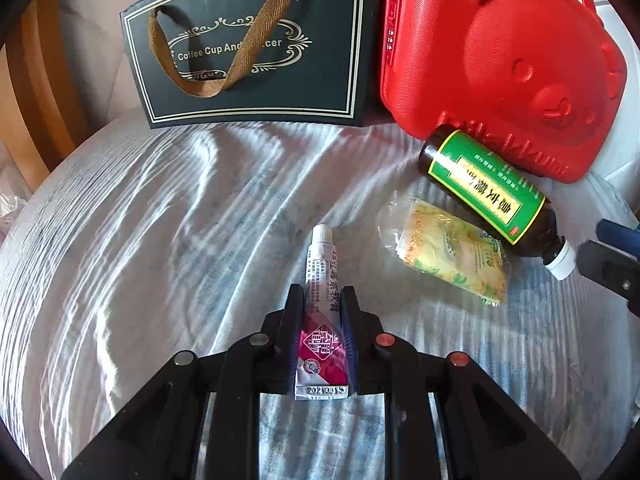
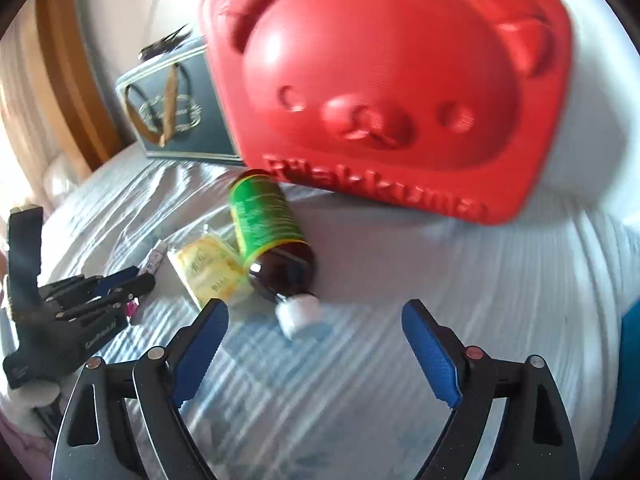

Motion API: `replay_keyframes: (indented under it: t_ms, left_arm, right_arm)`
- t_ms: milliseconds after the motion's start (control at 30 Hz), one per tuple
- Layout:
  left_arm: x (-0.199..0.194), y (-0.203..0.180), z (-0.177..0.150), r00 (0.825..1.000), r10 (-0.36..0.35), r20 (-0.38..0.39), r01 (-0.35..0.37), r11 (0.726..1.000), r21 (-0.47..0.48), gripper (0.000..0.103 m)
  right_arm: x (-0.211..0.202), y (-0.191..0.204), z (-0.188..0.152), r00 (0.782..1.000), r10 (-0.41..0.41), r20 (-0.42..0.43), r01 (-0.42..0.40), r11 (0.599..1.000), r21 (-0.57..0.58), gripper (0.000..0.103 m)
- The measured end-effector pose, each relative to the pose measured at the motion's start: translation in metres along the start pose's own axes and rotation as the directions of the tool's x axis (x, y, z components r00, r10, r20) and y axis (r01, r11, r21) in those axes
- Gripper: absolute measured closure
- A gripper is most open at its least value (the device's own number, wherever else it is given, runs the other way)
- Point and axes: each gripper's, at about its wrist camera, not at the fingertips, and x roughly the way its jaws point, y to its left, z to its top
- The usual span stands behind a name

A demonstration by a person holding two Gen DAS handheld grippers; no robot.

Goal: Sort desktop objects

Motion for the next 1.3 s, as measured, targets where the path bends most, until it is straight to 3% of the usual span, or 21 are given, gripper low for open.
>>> replay_keyframes:
  t_ms: [100, 167, 300, 400, 467, 600, 700, 733, 767, 833, 1100, 1300]
  left_arm:
    - [-0.001, 0.005, -0.001, 1.0, 0.0, 0.001, 0.0, 1.0, -0.009, 0.085]
    - [-0.001, 0.007, -0.002, 1.0, 0.0, 0.001, 0.0, 1.0, -0.01, 0.085]
    - [0.006, 0.009, 0.001, 1.0, -0.005, 0.001, 0.005, 1.0, -0.016, 0.085]
    - [0.007, 0.008, -0.001, 1.0, -0.005, 0.011, 0.005, 1.0, -0.016, 0.085]
    - [0.007, 0.006, 0.001, 1.0, -0.004, 0.011, 0.004, 1.0, -0.01, 0.085]
    - [0.014, 0.002, 0.006, 1.0, -0.01, 0.011, 0.01, 1.0, -0.016, 0.085]
    - [0.017, -0.003, 0.007, 1.0, -0.004, 0.02, 0.004, 1.0, -0.011, 0.085]
    - [0.016, -0.003, 0.007, 1.0, -0.006, 0.021, 0.006, 1.0, -0.014, 0.085]
    - [0.015, -0.003, 0.005, 1.0, -0.01, 0.021, 0.01, 1.0, -0.019, 0.085]
    - [0.012, -0.001, 0.002, 1.0, -0.013, 0.016, 0.013, 1.0, -0.023, 0.085]
    - [-0.022, -0.001, -0.008, 0.999, -0.021, 0.039, 0.022, 1.0, -0.019, 0.085]
    - [-0.049, -0.001, -0.019, 0.998, -0.029, 0.054, 0.03, 0.999, -0.021, 0.085]
  right_arm:
    - [0.021, 0.017, 0.005, 0.999, -0.023, -0.034, 0.021, 0.998, -0.05, 0.013]
    - [0.027, 0.026, 0.005, 0.999, -0.011, -0.047, 0.007, 0.995, -0.096, 0.0]
    - [0.042, 0.051, 0.008, 0.998, -0.043, -0.044, 0.032, 0.973, -0.229, 0.0]
    - [0.058, 0.066, 0.007, 0.992, -0.118, -0.035, 0.1, 0.938, -0.332, 0.0]
    - [0.065, 0.068, 0.009, 0.993, -0.112, -0.027, 0.095, 0.925, -0.368, 0.0]
    - [0.079, 0.066, 0.018, 0.997, -0.027, -0.071, 0.001, 0.938, -0.346, 0.0]
    - [0.086, 0.056, 0.021, 0.993, 0.031, -0.114, -0.056, 0.973, -0.223, 0.0]
    - [0.086, 0.055, 0.018, 0.992, 0.043, -0.115, -0.065, 0.978, -0.199, 0.006]
    - [0.083, 0.054, 0.017, 0.994, 0.04, -0.106, -0.059, 0.981, -0.183, 0.026]
    - [0.075, 0.055, 0.012, 0.996, 0.009, -0.083, -0.023, 0.986, -0.166, 0.054]
    - [0.043, 0.065, -0.004, 0.995, 0.094, -0.023, -0.095, 0.994, -0.063, 0.086]
    - [0.014, 0.083, -0.009, 0.994, 0.103, 0.02, -0.102, 0.994, -0.044, 0.089]
